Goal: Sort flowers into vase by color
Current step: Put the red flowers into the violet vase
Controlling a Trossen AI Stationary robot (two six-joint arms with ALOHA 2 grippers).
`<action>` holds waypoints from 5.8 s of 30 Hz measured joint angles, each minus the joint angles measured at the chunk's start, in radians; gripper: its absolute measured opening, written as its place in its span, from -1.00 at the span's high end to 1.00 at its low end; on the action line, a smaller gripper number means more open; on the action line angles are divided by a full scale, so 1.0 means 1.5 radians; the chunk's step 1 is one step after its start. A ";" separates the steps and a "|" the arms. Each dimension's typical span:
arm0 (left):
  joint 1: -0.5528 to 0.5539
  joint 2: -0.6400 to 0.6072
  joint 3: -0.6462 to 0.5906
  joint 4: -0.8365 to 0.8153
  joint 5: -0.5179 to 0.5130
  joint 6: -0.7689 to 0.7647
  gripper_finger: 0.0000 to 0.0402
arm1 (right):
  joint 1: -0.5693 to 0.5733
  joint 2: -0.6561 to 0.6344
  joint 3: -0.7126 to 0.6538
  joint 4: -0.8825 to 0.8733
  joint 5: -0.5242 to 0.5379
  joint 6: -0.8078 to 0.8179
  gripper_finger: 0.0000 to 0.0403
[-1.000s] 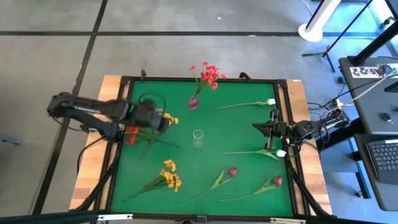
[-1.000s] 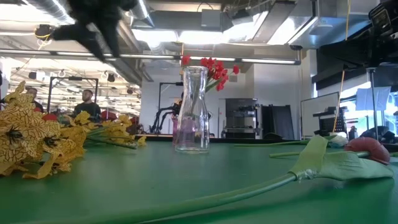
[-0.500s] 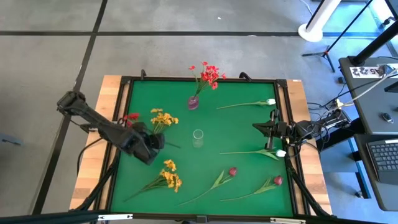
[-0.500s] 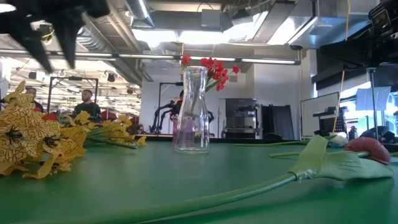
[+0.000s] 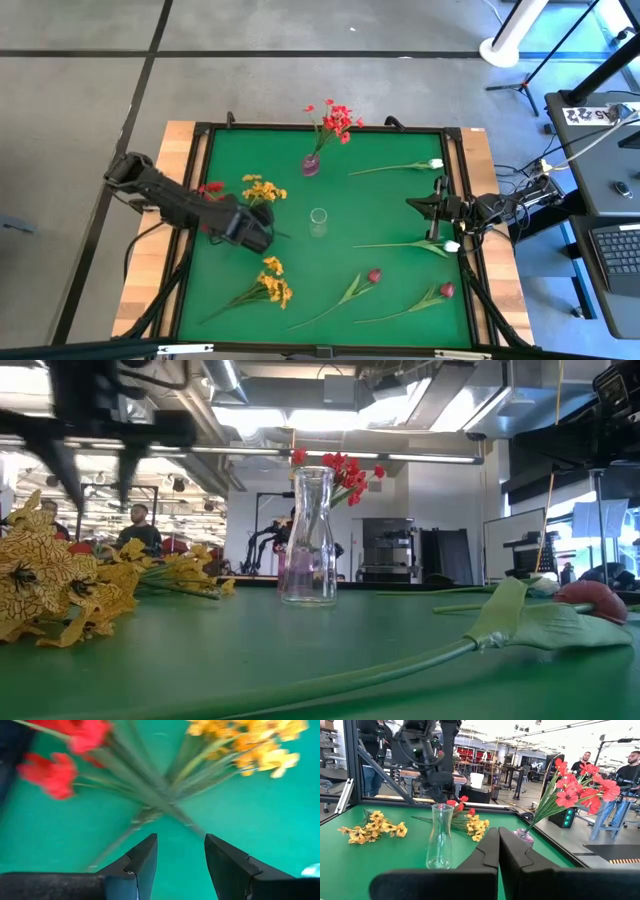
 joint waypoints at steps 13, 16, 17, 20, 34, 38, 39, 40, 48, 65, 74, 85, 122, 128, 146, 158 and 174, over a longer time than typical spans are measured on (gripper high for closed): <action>-0.012 -0.007 -0.093 0.118 0.028 -0.069 0.25 | 0.000 0.000 0.000 0.000 0.000 0.000 1.00; -0.015 -0.026 -0.145 0.181 0.039 -0.084 0.31 | 0.000 0.000 0.000 0.000 0.000 0.000 1.00; -0.012 -0.032 -0.158 0.203 0.039 -0.087 0.33 | 0.000 0.000 0.000 0.000 0.000 0.000 1.00; 0.006 -0.044 -0.180 0.229 0.035 -0.099 0.38 | 0.000 0.000 0.000 0.000 0.000 0.000 1.00; 0.033 -0.081 -0.179 0.153 0.058 -0.100 0.38 | 0.000 0.000 0.000 0.000 0.000 0.000 1.00; 0.042 -0.081 -0.179 0.135 0.058 -0.100 0.38 | 0.000 0.000 0.000 0.000 0.000 0.000 1.00; 0.047 -0.081 -0.179 0.127 0.057 -0.100 0.38 | 0.000 0.000 0.000 0.000 0.000 0.000 1.00; 0.054 -0.081 -0.179 0.122 0.056 -0.100 0.38 | 0.000 0.000 0.000 0.000 0.000 0.000 1.00; 0.110 -0.081 -0.223 0.173 0.055 -0.068 0.38 | 0.000 0.000 0.000 0.000 0.000 0.000 1.00; 0.130 -0.081 -0.273 0.257 0.029 0.003 0.91 | 0.000 0.000 0.000 0.000 0.000 0.000 1.00; 0.091 -0.152 -0.120 0.106 -0.132 0.044 0.98 | 0.000 0.000 0.000 0.000 0.000 0.000 1.00; -0.003 -0.165 0.094 0.253 -0.712 0.543 0.99 | 0.000 0.000 0.000 0.000 0.000 0.000 1.00; 0.358 -0.049 -0.215 1.455 -0.082 1.616 1.00 | 0.000 0.000 0.000 0.000 0.000 0.000 1.00; 0.448 -0.048 -0.264 1.497 0.010 1.553 1.00 | 0.000 0.000 0.000 0.000 0.000 0.000 1.00; 0.517 0.090 -0.266 1.578 0.069 1.552 1.00 | 0.000 0.000 0.000 0.000 0.000 0.000 1.00; 0.470 0.092 -0.260 1.528 0.021 1.590 0.63 | 0.000 0.000 0.000 0.000 0.000 0.000 1.00; 0.417 -0.033 -0.147 1.104 -0.140 1.561 0.08 | 0.000 0.000 0.000 -0.004 0.000 0.000 1.00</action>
